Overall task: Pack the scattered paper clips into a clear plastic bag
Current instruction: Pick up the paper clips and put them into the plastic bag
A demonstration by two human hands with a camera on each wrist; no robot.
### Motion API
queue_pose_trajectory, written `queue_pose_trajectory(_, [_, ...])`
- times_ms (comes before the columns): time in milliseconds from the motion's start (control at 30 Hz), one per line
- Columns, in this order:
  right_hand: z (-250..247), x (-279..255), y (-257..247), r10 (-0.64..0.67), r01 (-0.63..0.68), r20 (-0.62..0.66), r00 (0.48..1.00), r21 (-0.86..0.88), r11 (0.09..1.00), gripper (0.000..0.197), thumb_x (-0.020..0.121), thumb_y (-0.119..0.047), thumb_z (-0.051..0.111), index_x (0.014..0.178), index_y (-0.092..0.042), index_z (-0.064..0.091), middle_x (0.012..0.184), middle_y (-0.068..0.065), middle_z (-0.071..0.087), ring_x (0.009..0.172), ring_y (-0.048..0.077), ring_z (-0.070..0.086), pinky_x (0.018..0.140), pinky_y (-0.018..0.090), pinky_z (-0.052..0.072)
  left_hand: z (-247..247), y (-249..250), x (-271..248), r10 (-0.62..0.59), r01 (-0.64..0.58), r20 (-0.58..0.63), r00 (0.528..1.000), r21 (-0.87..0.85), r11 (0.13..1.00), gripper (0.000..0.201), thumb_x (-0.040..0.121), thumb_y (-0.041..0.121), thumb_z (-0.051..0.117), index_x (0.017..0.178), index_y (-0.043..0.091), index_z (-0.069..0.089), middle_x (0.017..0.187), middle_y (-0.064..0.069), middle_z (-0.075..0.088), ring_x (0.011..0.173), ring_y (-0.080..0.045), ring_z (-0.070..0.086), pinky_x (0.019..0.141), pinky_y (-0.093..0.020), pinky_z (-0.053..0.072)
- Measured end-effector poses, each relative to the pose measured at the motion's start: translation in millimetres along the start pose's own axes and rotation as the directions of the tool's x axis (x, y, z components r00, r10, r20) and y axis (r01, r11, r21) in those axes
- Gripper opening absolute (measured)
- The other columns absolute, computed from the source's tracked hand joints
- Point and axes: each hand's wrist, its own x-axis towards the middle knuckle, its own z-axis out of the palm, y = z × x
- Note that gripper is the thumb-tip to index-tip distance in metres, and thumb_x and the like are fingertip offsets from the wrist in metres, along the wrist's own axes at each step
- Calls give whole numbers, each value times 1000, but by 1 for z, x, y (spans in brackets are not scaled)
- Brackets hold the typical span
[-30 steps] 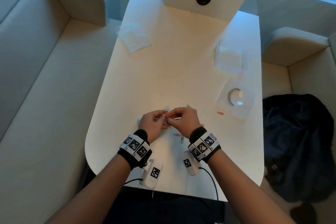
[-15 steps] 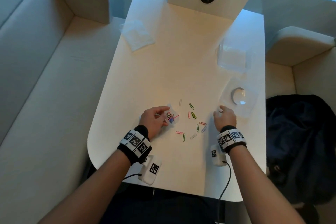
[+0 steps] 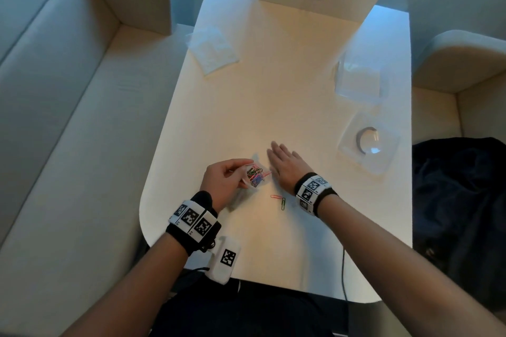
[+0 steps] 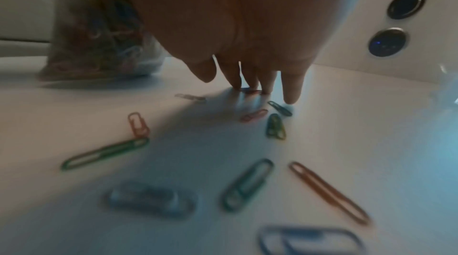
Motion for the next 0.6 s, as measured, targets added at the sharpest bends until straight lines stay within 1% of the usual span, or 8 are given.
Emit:
queue_pose_trajectory(67, [2, -15, 12, -41, 44, 32, 999, -113, 993, 57, 104, -33, 20, 155, -10, 9, 163, 7, 1, 150, 26, 9, 118, 54, 17, -5, 3, -3, 32, -32, -1, 999, -43, 999, 29, 94, 2, 58, 90, 25, 75, 92, -4, 75, 80, -13, 71, 71, -25, 59])
queue_pose_trajectory(167, [9, -44, 29, -30, 41, 73, 997, -143, 989, 59, 104, -36, 23, 155, -11, 9, 164, 5, -1, 150, 26, 8, 115, 58, 21, -11, 3, -2, 38, -39, -11, 999, -67, 997, 25, 95, 3, 58, 92, 22, 75, 93, -7, 75, 82, -16, 71, 71, -27, 60])
queue_pose_trajectory(300, [25, -73, 36, -28, 39, 103, 994, -110, 993, 68, 97, -33, 38, 155, -14, 7, 163, 8, -5, 150, 27, 3, 116, 53, 25, -9, 0, 0, -1, 0, -12, 1000, -81, 997, 23, 95, 4, 59, 92, 22, 74, 97, -6, 74, 85, -16, 72, 70, -26, 59])
queue_pose_trajectory(400, [37, -80, 38, -27, 38, 111, 993, -101, 994, 84, 85, -15, 54, 155, -13, 8, 162, 12, -4, 150, 30, 3, 119, 47, 22, -7, 0, 3, -8, 8, 0, 1000, -89, 996, 23, 95, 5, 58, 93, 22, 74, 97, -7, 74, 84, -16, 71, 71, -27, 60])
queue_pose_trajectory(467, [44, -82, 38, -43, 48, 44, 998, -103, 994, 82, 80, 4, 54, 153, -7, 19, 160, 20, 9, 148, 36, 15, 118, 44, 27, -6, 1, 4, -10, 11, 9, 1000, -86, 996, 23, 95, 5, 58, 94, 22, 74, 100, -9, 74, 86, -17, 71, 72, -27, 60])
queue_pose_trajectory(500, [47, -83, 39, -65, 63, -20, 998, -107, 992, 77, 76, 10, 57, 148, -3, 32, 156, 24, 23, 142, 39, 29, 113, 43, 35, -6, 1, 4, -10, 11, 11, 1000, -86, 996, 23, 95, 5, 58, 94, 22, 74, 100, -9, 74, 86, -17, 71, 72, -27, 60])
queue_pose_trajectory(567, [50, -85, 40, -114, 94, -105, 988, -181, 979, 67, 61, 12, 73, 126, 3, 60, 132, 27, 55, 117, 40, 59, 93, 39, 54, -5, 0, 4, -9, 10, 12, 1000, -87, 996, 23, 95, 6, 58, 94, 22, 74, 100, -9, 74, 85, -17, 71, 71, -27, 60])
queue_pose_trajectory(600, [51, -84, 40, -136, 101, -146, 980, -227, 969, 61, 55, 10, 78, 115, 4, 67, 120, 25, 63, 104, 37, 66, 83, 37, 59, -4, 0, 3, -9, 10, 12, 1000, -85, 996, 23, 95, 6, 59, 94, 22, 74, 100, -9, 74, 85, -17, 71, 71, -27, 60])
